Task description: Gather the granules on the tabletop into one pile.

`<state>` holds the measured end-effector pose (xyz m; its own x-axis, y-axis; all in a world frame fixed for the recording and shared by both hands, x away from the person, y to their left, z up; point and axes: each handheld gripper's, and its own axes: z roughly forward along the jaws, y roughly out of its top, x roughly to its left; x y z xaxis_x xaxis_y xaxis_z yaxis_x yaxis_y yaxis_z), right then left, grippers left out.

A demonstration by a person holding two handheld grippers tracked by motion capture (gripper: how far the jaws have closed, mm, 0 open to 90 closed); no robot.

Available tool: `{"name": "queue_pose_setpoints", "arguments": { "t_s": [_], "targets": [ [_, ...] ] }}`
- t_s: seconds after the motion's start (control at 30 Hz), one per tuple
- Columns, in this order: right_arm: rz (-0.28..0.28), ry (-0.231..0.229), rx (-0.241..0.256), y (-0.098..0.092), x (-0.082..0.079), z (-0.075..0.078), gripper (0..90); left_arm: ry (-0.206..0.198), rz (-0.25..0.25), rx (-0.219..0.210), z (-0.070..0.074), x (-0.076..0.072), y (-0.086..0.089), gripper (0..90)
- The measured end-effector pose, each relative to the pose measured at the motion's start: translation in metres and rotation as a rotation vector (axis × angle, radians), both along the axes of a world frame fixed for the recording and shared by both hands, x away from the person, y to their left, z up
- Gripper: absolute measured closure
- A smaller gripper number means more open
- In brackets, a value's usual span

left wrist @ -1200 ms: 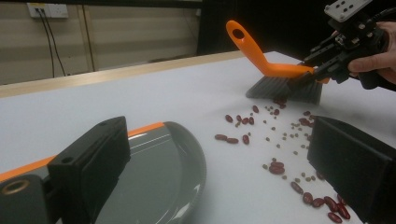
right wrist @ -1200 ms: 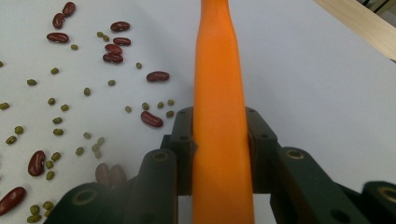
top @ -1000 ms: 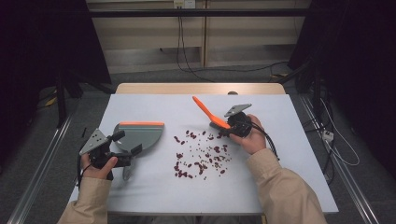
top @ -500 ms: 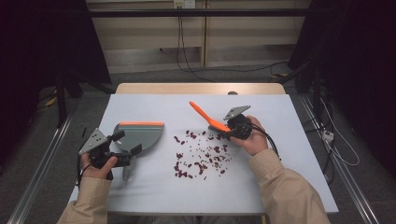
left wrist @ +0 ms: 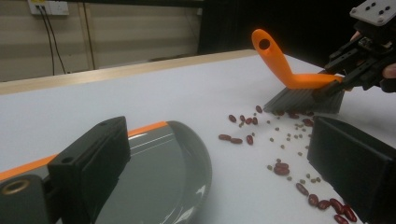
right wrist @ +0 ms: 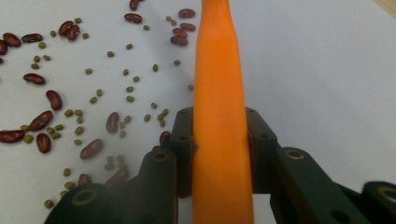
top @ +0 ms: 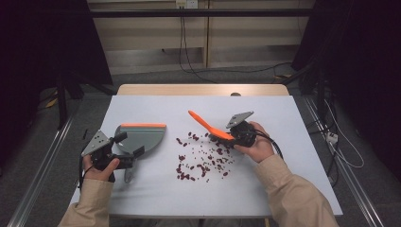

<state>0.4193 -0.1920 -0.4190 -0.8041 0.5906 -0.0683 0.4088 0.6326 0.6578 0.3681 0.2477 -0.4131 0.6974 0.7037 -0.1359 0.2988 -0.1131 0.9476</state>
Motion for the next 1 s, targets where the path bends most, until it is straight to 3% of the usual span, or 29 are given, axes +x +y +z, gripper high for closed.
{"name": "queue_pose_setpoints", "arguments": {
  "t_s": [0.2, 0.3, 0.47, 1.0],
  "targets": [
    [0.015, 0.034, 0.026, 0.000, -0.008, 0.002, 70.7, 0.000, 0.003, -0.015, 0.000, 0.001, -0.001, 5.6],
    [0.009, 0.026, 0.021, -0.002, -0.010, 0.003, 70.8, 0.003, -0.002, -0.014, -0.001, 0.002, -0.002, 5.7],
    [-0.032, 0.027, 0.054, -0.006, -0.008, 0.004, 71.1, -0.001, -0.006, -0.021, -0.001, 0.003, -0.001, 5.8],
    [-0.083, 0.000, 0.120, -0.019, -0.002, 0.015, 71.2, -0.003, -0.005, -0.034, 0.000, 0.010, -0.004, 6.0]
  ]
}}
